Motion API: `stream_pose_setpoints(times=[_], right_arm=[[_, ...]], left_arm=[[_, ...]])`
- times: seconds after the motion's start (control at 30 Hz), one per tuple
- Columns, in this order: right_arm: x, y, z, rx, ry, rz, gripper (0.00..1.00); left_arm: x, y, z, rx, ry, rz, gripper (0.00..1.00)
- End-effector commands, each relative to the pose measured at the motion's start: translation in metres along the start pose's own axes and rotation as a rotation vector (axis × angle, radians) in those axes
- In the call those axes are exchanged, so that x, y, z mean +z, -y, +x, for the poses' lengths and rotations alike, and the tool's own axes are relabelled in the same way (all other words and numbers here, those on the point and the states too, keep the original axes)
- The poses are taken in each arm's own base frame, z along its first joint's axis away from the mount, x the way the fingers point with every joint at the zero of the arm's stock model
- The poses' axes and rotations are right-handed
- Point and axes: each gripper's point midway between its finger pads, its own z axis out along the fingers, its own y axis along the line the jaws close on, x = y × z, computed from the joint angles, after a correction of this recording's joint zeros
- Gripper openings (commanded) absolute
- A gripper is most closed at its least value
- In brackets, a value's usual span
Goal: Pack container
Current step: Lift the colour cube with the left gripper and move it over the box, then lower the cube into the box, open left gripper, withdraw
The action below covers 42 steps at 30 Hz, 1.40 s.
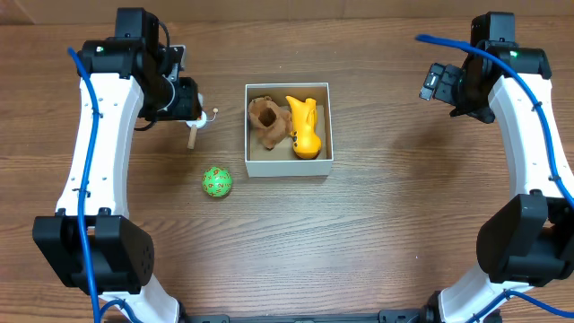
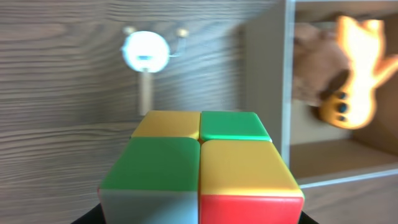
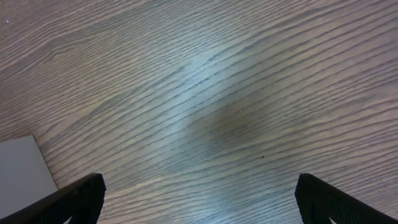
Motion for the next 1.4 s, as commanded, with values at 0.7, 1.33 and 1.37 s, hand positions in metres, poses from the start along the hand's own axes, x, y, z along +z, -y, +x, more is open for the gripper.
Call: stream_pose_setpoints(times=[0.7, 1.33, 1.37], right_arm=[[-0.018, -0.004, -0.009, 0.005, 0.053, -0.023, 1.00], [-0.018, -0.004, -0.009, 0.005, 0.053, -0.023, 1.00], [-0.018, -0.004, -0.009, 0.005, 0.053, -0.023, 1.00]], left_arm=[[0.022, 0.171, 0.020, 0.397, 0.069, 0.003, 0.47], [0.105, 0.162, 0.050, 0.426, -0.160, -0.087, 0.46], [0.110, 0.160, 0.053, 0.424, -0.181, -0.094, 0.45]])
